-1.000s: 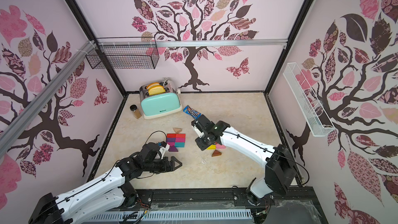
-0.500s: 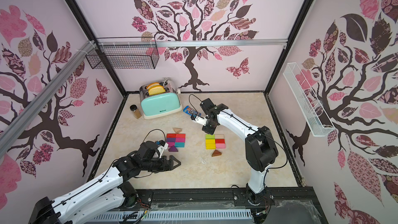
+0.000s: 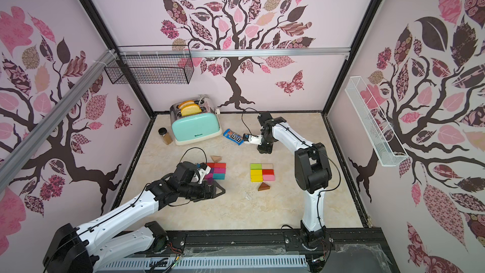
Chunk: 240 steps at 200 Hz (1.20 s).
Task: Assemble a piece of candy with building blocks
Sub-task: Assemble the building block at the center of the board.
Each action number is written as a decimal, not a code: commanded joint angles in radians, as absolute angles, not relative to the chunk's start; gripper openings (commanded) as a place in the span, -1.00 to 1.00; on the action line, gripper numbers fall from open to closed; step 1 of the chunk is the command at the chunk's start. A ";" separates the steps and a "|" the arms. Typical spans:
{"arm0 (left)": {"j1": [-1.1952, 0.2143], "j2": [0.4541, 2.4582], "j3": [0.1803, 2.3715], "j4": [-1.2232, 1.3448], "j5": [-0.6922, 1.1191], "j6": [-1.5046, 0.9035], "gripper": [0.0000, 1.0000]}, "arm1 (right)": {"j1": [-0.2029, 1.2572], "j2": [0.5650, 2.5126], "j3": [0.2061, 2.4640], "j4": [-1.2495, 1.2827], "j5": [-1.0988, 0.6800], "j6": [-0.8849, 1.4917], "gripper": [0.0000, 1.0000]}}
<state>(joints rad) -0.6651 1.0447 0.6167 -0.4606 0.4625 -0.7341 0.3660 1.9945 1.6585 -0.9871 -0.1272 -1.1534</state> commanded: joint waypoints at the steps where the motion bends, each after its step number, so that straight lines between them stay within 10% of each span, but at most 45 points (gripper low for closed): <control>1: -0.659 1.076 0.653 -0.424 0.501 -0.692 0.96 | 0.369 2.025 1.703 -1.026 -0.174 -1.204 -0.77; 240: -0.556 1.189 0.657 -0.287 0.624 -0.722 0.96 | 0.336 2.098 1.671 -1.038 -0.190 -1.225 -0.76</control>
<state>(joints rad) -0.5705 1.1759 0.6544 -0.3172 0.5941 -0.7155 0.3416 2.0842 1.6783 -1.0210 -0.1738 -1.2190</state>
